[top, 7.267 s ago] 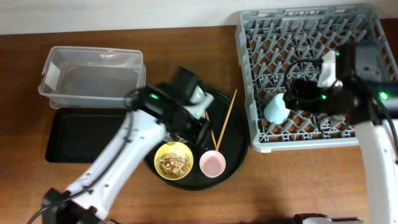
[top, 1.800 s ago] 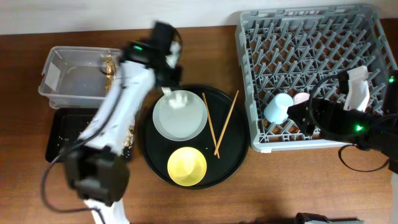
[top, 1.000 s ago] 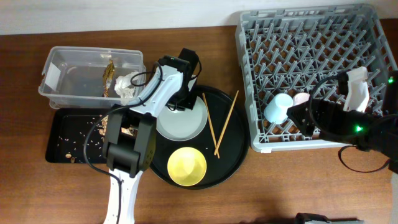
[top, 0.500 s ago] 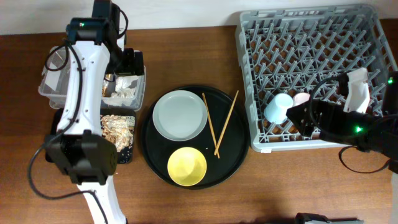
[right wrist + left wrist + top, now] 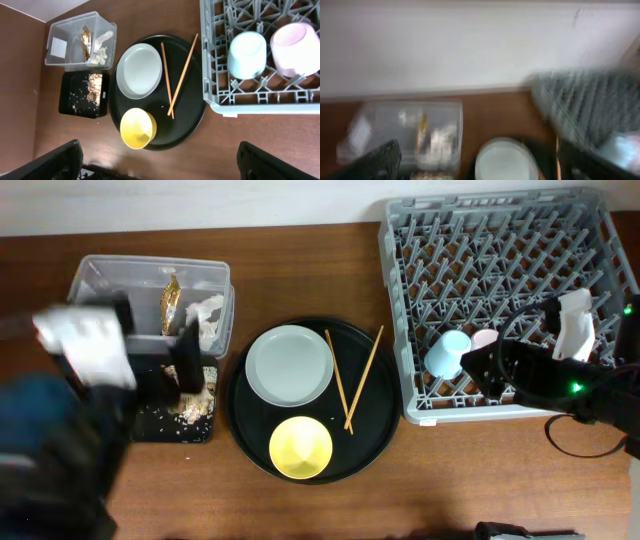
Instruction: Sort waste into correct bins and load items into the dishwasher rack
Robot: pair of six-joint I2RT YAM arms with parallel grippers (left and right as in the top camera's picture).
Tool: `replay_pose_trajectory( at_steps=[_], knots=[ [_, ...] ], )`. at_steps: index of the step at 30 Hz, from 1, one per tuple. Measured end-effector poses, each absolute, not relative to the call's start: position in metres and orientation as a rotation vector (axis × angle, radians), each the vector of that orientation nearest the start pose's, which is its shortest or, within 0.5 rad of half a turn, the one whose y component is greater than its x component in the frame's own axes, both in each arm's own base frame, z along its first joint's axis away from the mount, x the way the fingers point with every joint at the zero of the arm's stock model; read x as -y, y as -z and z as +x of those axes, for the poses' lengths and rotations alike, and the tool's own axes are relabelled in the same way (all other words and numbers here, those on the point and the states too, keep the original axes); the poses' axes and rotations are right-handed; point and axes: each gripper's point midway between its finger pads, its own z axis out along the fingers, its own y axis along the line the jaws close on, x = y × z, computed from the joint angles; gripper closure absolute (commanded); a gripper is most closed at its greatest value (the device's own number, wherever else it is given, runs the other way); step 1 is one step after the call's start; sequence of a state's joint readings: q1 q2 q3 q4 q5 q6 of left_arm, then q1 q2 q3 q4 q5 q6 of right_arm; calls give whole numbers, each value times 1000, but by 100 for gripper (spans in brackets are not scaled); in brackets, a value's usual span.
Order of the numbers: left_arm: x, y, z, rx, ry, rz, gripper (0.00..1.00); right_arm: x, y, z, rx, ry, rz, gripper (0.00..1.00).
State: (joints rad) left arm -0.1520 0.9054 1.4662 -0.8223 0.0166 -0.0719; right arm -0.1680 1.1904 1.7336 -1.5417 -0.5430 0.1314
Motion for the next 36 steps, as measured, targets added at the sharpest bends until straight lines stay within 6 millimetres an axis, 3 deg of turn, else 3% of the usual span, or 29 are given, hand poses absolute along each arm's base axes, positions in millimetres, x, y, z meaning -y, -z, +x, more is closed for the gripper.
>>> replay_pose_trajectory(
  at_steps=[1, 2, 3, 4, 6, 8, 10, 12, 18, 20, 22, 24, 26, 28, 30, 31, 33, 34, 36],
  knots=[
    [39, -381, 254, -1848, 170, 79, 1, -51, -350, 232, -2488, -678, 170, 1],
    [38, -363, 251, -1793, 176, 78, 1, -51, -351, 232, -2486, -676, 171, 2],
    [35, -303, 241, -1777, 180, 73, 1, -51, -350, 232, -2490, -678, 172, 1],
    [35, -296, 240, -1703, 187, 78, 1, -51, -351, 231, -2484, -677, 169, 1],
    [37, -247, 229, -1629, 206, 97, 1, -51, -351, 232, -2485, -677, 168, 1],
    [39, -228, 230, -1562, 214, 109, 1, -51, -350, 231, -2490, -678, 171, 1],
    [42, -194, 240, -1541, 222, 120, 1, -51, -350, 232, -2488, -678, 170, 1],
    [42, -162, 242, -1637, 227, 117, 1, -51, -350, 232, -2488, -678, 170, 1],
    [42, -162, 242, -1635, 227, 117, 1, -51, -350, 232, -2488, -678, 170, 1],
    [42, -162, 242, -1636, 227, 117, 1, -52, -353, 233, -2474, -692, 160, 16],
    [42, -162, 242, -1635, 227, 117, 1, -79, -341, 218, -2553, -758, 33, 23],
    [42, -162, 242, -1633, 227, 117, 1, -131, -275, 195, -2768, -797, -224, 24],
    [42, -162, 242, -1633, 227, 117, 1, -183, -185, 200, -2848, -814, -325, 23],
    [42, -162, 242, -1632, 227, 117, 1, -229, -138, 197, -2843, -843, -400, 24],
    [42, -163, 242, -1631, 227, 117, 1, -251, -113, 205, -2870, -803, -392, 27],
    [42, -162, 242, -1632, 227, 117, 1, -256, -78, 204, -2980, -711, -324, 32],
    [42, -163, 242, -1631, 227, 117, 1, -259, -32, 211, -3089, -627, -183, 82],
    [42, -162, 242, -1632, 227, 117, 1, -257, -20, 209, -3132, -598, -133, 94],
    [42, -162, 242, -1632, 227, 117, 1, -251, -11, 205, -3181, -558, -62, 96]
  ],
)
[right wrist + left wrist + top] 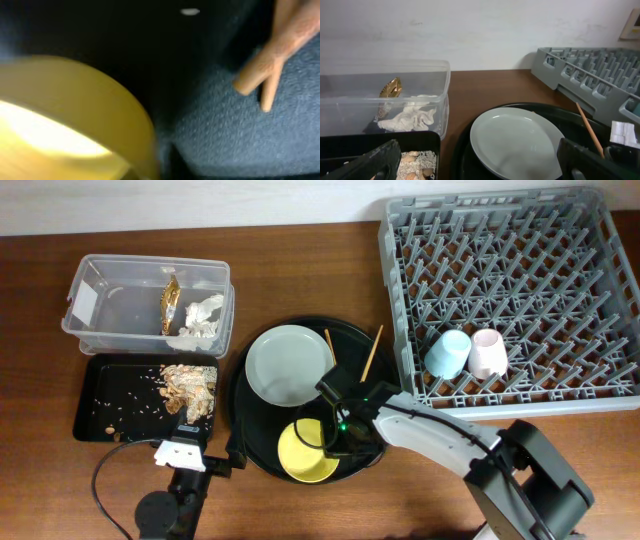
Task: Sort waste into correct bins and load items into the dishwasher rack
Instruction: 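Grasp the yellow bowl with the right gripper and place it in the rack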
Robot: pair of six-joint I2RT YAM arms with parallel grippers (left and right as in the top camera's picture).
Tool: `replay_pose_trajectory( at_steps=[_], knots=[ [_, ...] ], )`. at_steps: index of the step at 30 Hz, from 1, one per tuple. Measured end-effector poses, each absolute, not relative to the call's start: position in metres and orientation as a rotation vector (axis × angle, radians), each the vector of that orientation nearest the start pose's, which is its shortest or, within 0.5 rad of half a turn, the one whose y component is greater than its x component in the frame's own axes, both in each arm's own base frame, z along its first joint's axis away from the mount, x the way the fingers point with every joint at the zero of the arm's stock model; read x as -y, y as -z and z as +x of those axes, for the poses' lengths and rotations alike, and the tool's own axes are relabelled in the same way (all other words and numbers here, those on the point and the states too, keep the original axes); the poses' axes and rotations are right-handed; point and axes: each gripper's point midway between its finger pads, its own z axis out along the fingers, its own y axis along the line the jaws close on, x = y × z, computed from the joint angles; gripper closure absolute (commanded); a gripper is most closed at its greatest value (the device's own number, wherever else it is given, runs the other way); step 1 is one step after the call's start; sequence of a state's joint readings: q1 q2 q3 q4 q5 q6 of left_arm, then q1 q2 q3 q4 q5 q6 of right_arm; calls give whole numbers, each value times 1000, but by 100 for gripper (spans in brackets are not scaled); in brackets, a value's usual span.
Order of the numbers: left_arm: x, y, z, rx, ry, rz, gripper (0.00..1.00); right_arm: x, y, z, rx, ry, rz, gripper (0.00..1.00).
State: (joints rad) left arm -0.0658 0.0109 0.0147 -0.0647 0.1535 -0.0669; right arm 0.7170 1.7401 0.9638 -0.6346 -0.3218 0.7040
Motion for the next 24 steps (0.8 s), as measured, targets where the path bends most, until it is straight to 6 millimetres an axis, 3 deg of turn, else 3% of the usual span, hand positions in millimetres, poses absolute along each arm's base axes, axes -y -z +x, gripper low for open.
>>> replay_pose_trajectory(
  at_steps=[2, 3, 4, 5, 6, 7, 9, 11, 12, 14, 17, 19, 20, 21, 22, 23, 24],
  knots=[
    [42, -162, 242, -1632, 227, 117, 1, -212, -49, 212, -3132, -378, -31, 96],
    [42, -162, 242, -1632, 227, 117, 1, -209, -96, 232, -2970, -406, -111, 96],
    [42, -162, 242, -1632, 227, 117, 1, -201, -130, 245, -2851, -381, -192, 96],
    [42, -163, 242, -1631, 227, 117, 1, -174, -193, 269, -2619, -283, -187, 96],
    [42, -163, 242, -1631, 227, 117, 1, -131, -237, 290, -2435, -113, -76, 96],
    [42, -163, 242, -1631, 227, 117, 1, -87, -257, 304, -2327, 90, 54, 96],
    [42, -162, 242, -1632, 226, 117, 1, -14, -259, 329, -2245, 437, 262, 96],
    [42, -163, 242, -1631, 227, 117, 1, 46, -249, 364, -2177, 686, 403, 96],
    [42, -163, 242, -1631, 227, 117, 1, 61, -243, 374, -2168, 755, 422, 96],
    [42, -163, 242, -1631, 227, 117, 1, 91, -231, 420, -2076, 922, 420, 96],
    [42, -162, 242, -1634, 227, 117, 1, 112, -215, 451, -2030, 1030, 383, 96],
    [42, -163, 242, -1631, 227, 117, 1, 129, -181, 466, -2088, 1158, 278, 96],
    [42, -163, 242, -1631, 227, 117, 1, 128, -170, 471, -2109, 1191, 222, 90],
    [42, -163, 242, -1631, 227, 117, 1, 121, -165, 476, -2120, 1217, 173, 51],
    [42, -163, 242, -1631, 227, 117, 1, 110, -160, 473, -2155, 1254, 102, 28],
    [42, -162, 242, -1632, 227, 117, 1, 92, -153, 473, -2185, 1263, 9, 21],
    [42, -162, 242, -1632, 227, 117, 1, 61, -148, 472, -2201, 1267, -105, 15]
  ],
)
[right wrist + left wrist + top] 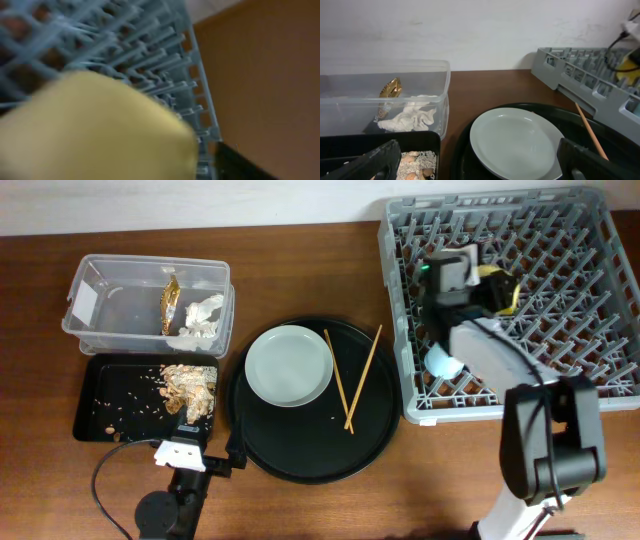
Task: Sort waste into correct bins and load items into the dishwasher rack
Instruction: 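Grasp the yellow bowl with the right gripper and place it in the rack, then grasp the white plate edge with the right gripper and lift it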
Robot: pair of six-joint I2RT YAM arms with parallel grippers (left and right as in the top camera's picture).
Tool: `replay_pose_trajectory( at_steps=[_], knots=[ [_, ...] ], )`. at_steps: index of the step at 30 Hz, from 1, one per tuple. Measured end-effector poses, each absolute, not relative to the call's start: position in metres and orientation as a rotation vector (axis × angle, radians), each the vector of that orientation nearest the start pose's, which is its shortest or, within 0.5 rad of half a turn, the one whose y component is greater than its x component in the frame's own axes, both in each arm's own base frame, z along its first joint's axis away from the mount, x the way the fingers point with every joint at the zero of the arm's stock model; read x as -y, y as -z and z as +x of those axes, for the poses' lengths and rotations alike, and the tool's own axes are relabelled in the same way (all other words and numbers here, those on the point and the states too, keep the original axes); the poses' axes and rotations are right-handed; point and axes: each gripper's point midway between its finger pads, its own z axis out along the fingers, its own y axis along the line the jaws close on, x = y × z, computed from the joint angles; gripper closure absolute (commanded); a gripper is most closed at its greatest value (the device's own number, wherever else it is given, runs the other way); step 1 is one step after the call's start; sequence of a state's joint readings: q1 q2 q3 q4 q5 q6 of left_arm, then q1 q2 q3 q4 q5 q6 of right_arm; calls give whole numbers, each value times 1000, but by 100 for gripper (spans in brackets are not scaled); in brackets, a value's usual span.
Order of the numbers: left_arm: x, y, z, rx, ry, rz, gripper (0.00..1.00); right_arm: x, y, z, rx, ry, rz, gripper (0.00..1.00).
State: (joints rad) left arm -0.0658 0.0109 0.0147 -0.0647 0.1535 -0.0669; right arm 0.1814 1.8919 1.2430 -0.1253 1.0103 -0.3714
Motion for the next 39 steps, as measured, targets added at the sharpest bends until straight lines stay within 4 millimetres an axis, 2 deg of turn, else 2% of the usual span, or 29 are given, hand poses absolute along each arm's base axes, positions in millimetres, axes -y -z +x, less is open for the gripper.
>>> replay_pose_trajectory(
  at_steps=[1, 2, 3, 4, 5, 6, 7, 9, 10, 11, 13, 16, 17, 18, 19, 23, 24, 25, 26, 28, 29, 30, 31, 32, 34, 35, 36, 37, 39],
  knots=[
    [42, -162, 242, -1632, 227, 117, 1, 26, -146, 471, -2193, 1239, -203, 11],
    [42, -162, 242, -1632, 227, 117, 1, 14, -147, 467, -2191, 1248, -248, 8],
    [42, -163, 242, -1631, 227, 117, 1, -16, -169, 458, -2155, 1208, -309, 9],
    [42, -163, 242, -1631, 227, 117, 1, -29, -174, 445, -2190, 1172, -386, 11],
    [42, -162, 242, -1633, 227, 117, 1, -73, -196, 415, -2207, 972, -487, 18],
    [42, -162, 242, -1633, 227, 117, 1, -109, -214, 397, -2211, 730, -517, 33],
    [42, -162, 242, -1633, 227, 117, 1, -135, -201, 377, -2331, 436, -515, 42],
    [42, -162, 242, -1632, 227, 117, 1, -211, -151, 330, -2609, -235, -444, 41],
    [42, -162, 242, -1632, 227, 117, 1, -236, -123, 309, -2735, -388, -359, 37],
    [42, -162, 242, -1632, 227, 117, 1, -251, -95, 293, -2845, -444, -285, 37],
    [42, -162, 242, -1633, 227, 117, 1, -266, -50, 294, -2949, -472, -53, 37],
    [42, -162, 242, -1632, 227, 117, 1, -269, -22, 311, -2957, -501, 198, 38],
    [42, -162, 242, -1633, 227, 117, 1, -271, -13, 315, -2954, -506, 238, 72],
    [42, -162, 242, -1633, 227, 117, 1, -272, -13, 318, -2947, -514, 257, 93],
    [42, -162, 242, -1632, 227, 117, 1, -272, -8, 317, -2956, -508, 279, 96],
    [42, -162, 242, -1632, 227, 117, 1, -263, -10, 303, -3019, -454, 307, 96],
    [42, -163, 242, -1631, 227, 117, 1, -256, -36, 306, -2955, -455, 272, 96],
    [42, -163, 242, -1631, 227, 117, 1, -253, -78, 318, -2829, -493, 204, 96],
    [42, -162, 242, -1632, 227, 117, 1, -245, -109, 325, -2731, -484, 137, 96],
    [42, -163, 242, -1631, 227, 117, 1, -195, -221, 343, -2354, -328, 18, 96],
    [42, -163, 242, -1630, 227, 117, 1, -155, -270, 349, -2178, -158, 41, 96],
    [42, -163, 242, -1631, 227, 117, 1, -94, -315, 356, -1996, 130, 131, 96],
    [42, -163, 242, -1631, 227, 117, 1, -68, -329, 360, -1933, 255, 182, 96],
    [42, -163, 242, -1631, 227, 117, 1, -18, -350, 378, -1823, 490, 259, 96],
    [42, -162, 242, -1632, 226, 117, 1, 31, -358, 401, -1740, 687, 347, 96],
    [42, -163, 242, -1631, 227, 117, 1, 64, -346, 427, -1717, 839, 366, 96],
    [42, -163, 242, -1631, 226, 117, 1, 74, -328, 442, -1747, 916, 334, 96],
    [42, -163, 242, -1628, 226, 117, 1, 88, -297, 461, -1798, 1011, 296, 96],
    [42, -163, 242, -1631, 227, 117, 1, 98, -238, 482, -1922, 1122, 199, 96]
  ],
)
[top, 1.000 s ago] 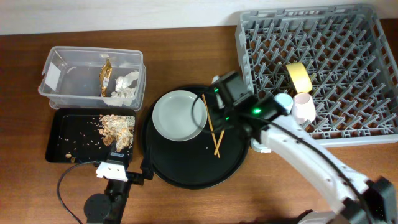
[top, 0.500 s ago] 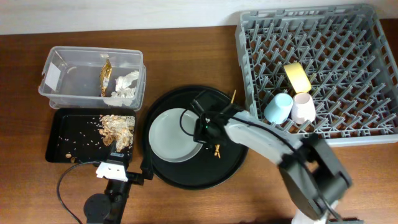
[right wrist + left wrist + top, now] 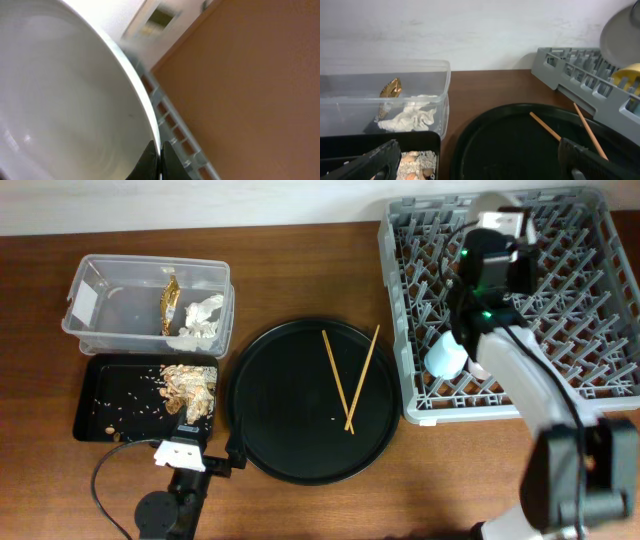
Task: Sort waste into correct bins and load items into the dishwasher rack
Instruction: 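Grasp the white plate edge with the right gripper and lift it, then stand the white plate upright in the back of the dish rack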
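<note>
My right gripper [image 3: 159,148] is shut on the rim of the white plate [image 3: 75,100], holding it on edge over the grey dishwasher rack [image 3: 560,310]. The left wrist view shows that plate [image 3: 621,31] raised above the rack, with the yellow bowl [image 3: 627,75] resting among the tines. A light blue cup [image 3: 444,356] lies at the rack's front. Two wooden chopsticks [image 3: 347,378] lie crossed on the round black tray [image 3: 290,440]. My left gripper [image 3: 480,162] stands open low at the table's front, facing the tray.
At the left stands a clear bin [image 3: 110,305] holding a gold wrapper and crumpled paper. In front of it lies a black rectangular tray [image 3: 110,415] of food scraps. The left arm's base and cable [image 3: 165,500] sit at the front edge.
The white plate has left the black tray and is now pinched in my right gripper above the rack. The yellow bowl, held then, now rests in the rack. Left arm unchanged.
First the left arm was over the bins, with plate and yellow bowl on the tray. Then the left arm stood at the front and my right gripper was at the bowl. Later the bowl was held over the rack; now the bowl sits there and the plate is held.
</note>
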Robot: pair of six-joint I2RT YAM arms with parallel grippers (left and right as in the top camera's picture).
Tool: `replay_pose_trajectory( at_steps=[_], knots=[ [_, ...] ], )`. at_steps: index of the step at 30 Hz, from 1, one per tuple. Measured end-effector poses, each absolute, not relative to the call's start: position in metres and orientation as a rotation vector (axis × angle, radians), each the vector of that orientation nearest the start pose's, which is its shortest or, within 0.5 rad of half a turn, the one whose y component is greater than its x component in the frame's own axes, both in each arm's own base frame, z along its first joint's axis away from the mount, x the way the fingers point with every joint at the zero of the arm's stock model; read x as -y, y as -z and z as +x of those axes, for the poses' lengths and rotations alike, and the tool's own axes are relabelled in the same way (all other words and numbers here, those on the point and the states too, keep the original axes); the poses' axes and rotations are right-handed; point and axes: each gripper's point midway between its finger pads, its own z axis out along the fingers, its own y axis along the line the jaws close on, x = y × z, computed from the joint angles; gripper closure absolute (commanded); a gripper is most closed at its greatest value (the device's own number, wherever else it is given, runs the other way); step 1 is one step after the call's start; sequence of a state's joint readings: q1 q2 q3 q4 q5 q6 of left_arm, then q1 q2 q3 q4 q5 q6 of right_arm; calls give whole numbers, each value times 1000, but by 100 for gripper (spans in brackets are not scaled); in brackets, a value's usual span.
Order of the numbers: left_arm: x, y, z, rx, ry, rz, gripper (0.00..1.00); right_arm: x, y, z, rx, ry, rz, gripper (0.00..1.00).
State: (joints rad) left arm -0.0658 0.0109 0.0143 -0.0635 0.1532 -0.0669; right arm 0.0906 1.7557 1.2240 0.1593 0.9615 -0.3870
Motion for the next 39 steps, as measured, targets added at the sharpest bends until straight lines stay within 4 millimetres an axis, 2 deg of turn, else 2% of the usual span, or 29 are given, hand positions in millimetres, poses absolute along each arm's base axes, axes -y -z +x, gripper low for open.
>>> replay_pose_trajectory(
  at_steps=[1, 2, 5, 6, 8, 11, 14, 19, 22, 24, 28, 31, 32, 33, 34, 35, 36, 37, 38, 39],
  knots=[
    [42, -162, 242, -1631, 227, 117, 1, 98, -219, 491, -1950, 1145, 182, 96],
    [42, -162, 242, -1632, 227, 117, 1, 95, -219, 501, -1942, 1140, 179, 96],
    [42, -162, 242, -1632, 227, 117, 1, 79, -242, 519, -1906, 1105, 162, 96],
    [42, -162, 242, -1632, 227, 117, 1, 76, -257, 527, -1894, 1087, 160, 96],
    [42, -162, 242, -1632, 227, 117, 1, 62, -261, 532, -1913, 1051, 107, 96],
    [42, -162, 242, -1632, 227, 117, 1, 38, -251, 534, -1948, 982, 56, 96],
    [42, -162, 242, -1632, 227, 117, 1, 33, -227, 529, -2038, 912, 53, 96],
    [42, -162, 242, -1632, 227, 117, 1, 28, -203, 509, -2176, 885, 72, 96],
    [42, -162, 242, -1632, 227, 117, 1, 8, -185, 489, -2321, 815, 35, 92],
    [42, -162, 242, -1631, 227, 117, 1, -9, -165, 460, -2494, 732, 5, 96],
    [42, -162, 242, -1631, 227, 117, 1, -33, -144, 438, -2647, 547, 23, 96],
    [42, -162, 242, -1632, 227, 117, 1, -44, -145, 432, -2682, 435, 94, 96],
    [42, -162, 242, -1632, 227, 117, 1, -50, -164, 436, -2648, 362, 120, 96],
    [42, -162, 242, -1632, 227, 117, 1, -54, -178, 442, -2606, 319, 143, 80],
    [42, -162, 242, -1632, 227, 117, 0, -58, -197, 452, -2541, 271, 165, 58],
    [42, -162, 242, -1632, 227, 117, 1, -65, -206, 459, -2514, 220, 119, 52],
    [42, -162, 242, -1632, 227, 117, 1, -75, -203, 455, -2549, 177, -7, 48],
    [42, -162, 242, -1632, 227, 117, 1, -88, -197, 447, -2589, 150, -198, 39],
    [42, -162, 242, -1632, 227, 117, 1, -94, -196, 442, -2598, 143, -310, 19],
    [42, -162, 242, -1632, 227, 117, 1, -98, -197, 437, -2594, 150, -428, 14]
  ],
)
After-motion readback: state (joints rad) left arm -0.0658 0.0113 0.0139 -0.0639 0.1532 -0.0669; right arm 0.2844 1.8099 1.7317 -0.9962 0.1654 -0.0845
